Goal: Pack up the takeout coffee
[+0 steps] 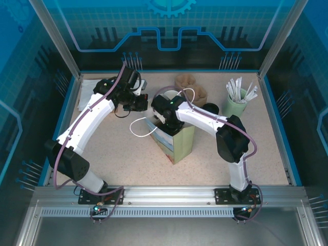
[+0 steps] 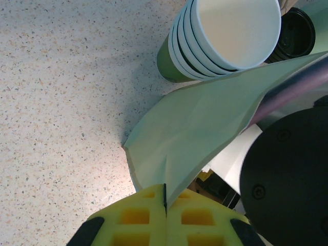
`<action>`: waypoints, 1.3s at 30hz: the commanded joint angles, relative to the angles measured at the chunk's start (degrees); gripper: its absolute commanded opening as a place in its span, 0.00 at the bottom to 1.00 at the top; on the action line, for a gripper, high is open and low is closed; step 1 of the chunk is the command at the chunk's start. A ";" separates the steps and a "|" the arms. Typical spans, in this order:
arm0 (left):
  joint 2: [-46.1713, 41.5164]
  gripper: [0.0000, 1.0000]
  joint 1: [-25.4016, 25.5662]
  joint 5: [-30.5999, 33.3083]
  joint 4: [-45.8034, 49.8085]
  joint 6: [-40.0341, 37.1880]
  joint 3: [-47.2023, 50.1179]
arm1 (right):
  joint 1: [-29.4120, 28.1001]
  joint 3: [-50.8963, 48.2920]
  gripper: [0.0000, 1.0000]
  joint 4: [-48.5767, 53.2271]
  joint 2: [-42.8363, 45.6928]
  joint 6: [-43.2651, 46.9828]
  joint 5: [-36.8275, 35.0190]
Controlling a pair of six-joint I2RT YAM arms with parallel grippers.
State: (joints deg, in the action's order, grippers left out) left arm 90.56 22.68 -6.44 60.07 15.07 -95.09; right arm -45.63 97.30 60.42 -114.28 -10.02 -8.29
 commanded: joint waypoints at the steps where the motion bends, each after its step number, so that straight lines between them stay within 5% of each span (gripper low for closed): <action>1: -0.58 0.02 0.29 -0.74 2.14 0.31 -0.27 | 0.48 0.52 0.36 1.16 5.25 -0.56 1.53; 13: -0.58 0.02 0.36 -0.59 1.89 0.63 0.17 | -0.16 1.18 0.39 1.58 11.07 -2.14 2.08; 39: -0.58 0.02 0.33 -0.70 2.08 0.55 -0.09 | 1.99 -0.76 0.37 -0.92 1.84 -0.84 2.07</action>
State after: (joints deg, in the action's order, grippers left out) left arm 90.56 22.68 -6.44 60.10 15.09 -95.09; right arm -44.45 97.06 59.90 -111.02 -11.49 -6.96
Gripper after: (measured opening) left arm 0.046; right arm 0.366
